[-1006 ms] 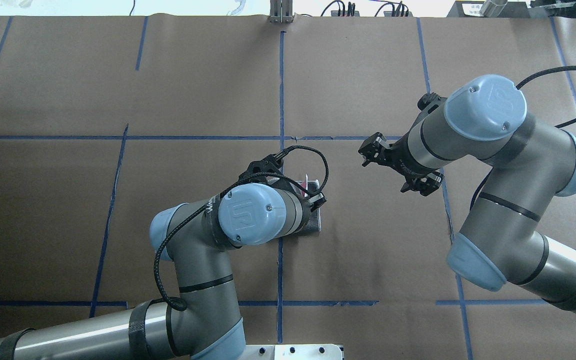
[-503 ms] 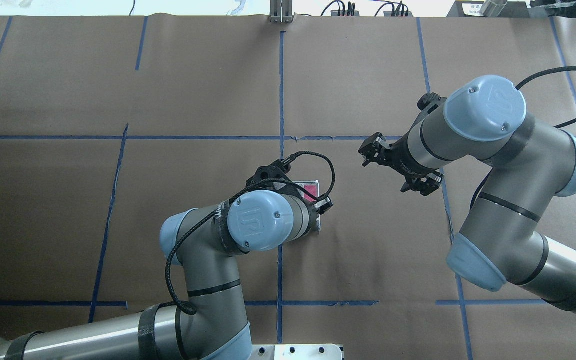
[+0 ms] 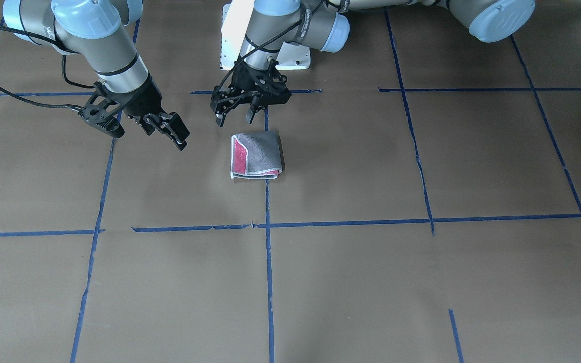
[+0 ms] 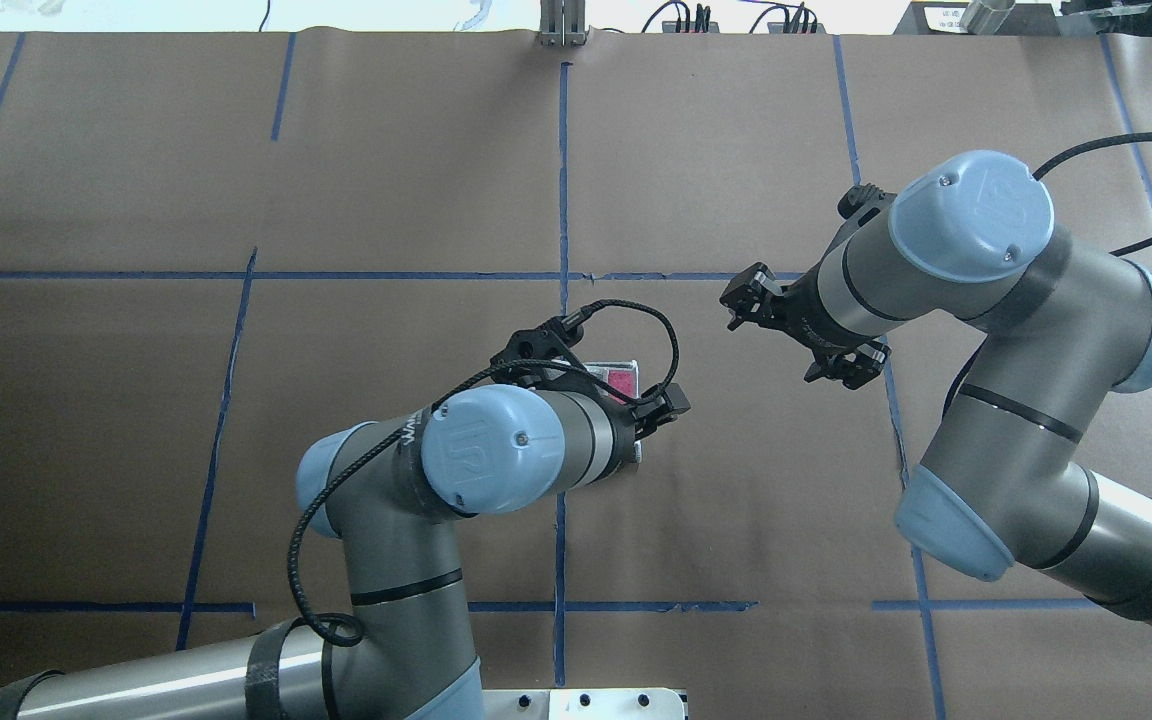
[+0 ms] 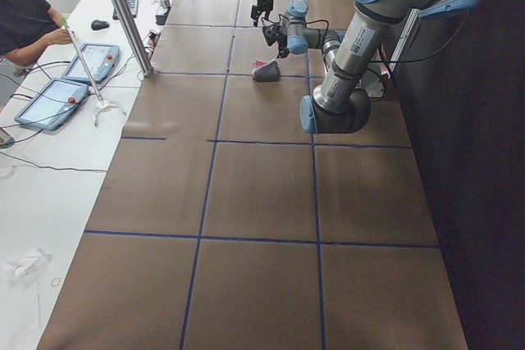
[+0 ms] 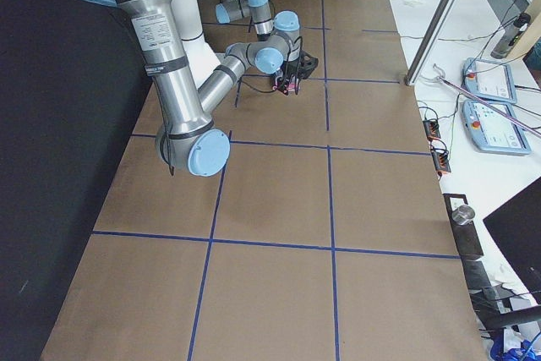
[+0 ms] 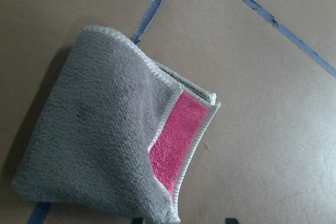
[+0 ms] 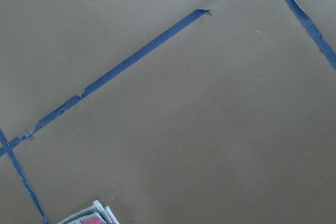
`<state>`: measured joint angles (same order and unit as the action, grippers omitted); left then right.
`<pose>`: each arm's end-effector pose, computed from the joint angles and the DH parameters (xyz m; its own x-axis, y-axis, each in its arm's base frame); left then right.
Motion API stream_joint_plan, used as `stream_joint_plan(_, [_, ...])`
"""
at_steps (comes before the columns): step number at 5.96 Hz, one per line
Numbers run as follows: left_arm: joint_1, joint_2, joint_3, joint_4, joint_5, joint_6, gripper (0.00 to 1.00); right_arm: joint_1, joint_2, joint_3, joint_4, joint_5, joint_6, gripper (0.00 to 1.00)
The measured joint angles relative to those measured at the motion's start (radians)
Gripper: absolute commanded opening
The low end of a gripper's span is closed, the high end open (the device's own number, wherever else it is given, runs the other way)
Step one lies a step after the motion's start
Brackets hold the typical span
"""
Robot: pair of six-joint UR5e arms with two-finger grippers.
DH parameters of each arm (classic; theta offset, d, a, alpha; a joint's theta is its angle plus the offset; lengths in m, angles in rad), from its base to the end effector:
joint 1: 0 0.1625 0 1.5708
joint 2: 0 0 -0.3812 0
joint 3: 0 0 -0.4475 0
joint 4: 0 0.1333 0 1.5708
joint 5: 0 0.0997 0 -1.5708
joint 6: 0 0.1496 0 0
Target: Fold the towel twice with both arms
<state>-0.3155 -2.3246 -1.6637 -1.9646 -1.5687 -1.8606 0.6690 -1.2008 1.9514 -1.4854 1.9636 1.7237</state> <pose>0.6536 -0.3539 0.0594 0.2062 -0.3679 -0.9067 0.3873 0.8817 -0.2697 -0.4506 -0.4532 0.2314 0.4665 0.5482 0.6942 -0.4262 0.8270 -0.3666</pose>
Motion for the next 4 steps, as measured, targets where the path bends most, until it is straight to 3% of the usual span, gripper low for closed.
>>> stream_joint_plan(2, [-0.043,0.101,-0.112,0.005,-0.006,0.080,1.00,0.044,-0.018,0.001,0.003,0.015,-0.053,1.00])
stream_joint_plan(4, [-0.128,0.221,-0.138,0.047,-0.066,0.340,1.00,0.121,-0.091,0.014,0.005,0.049,-0.241,1.00])
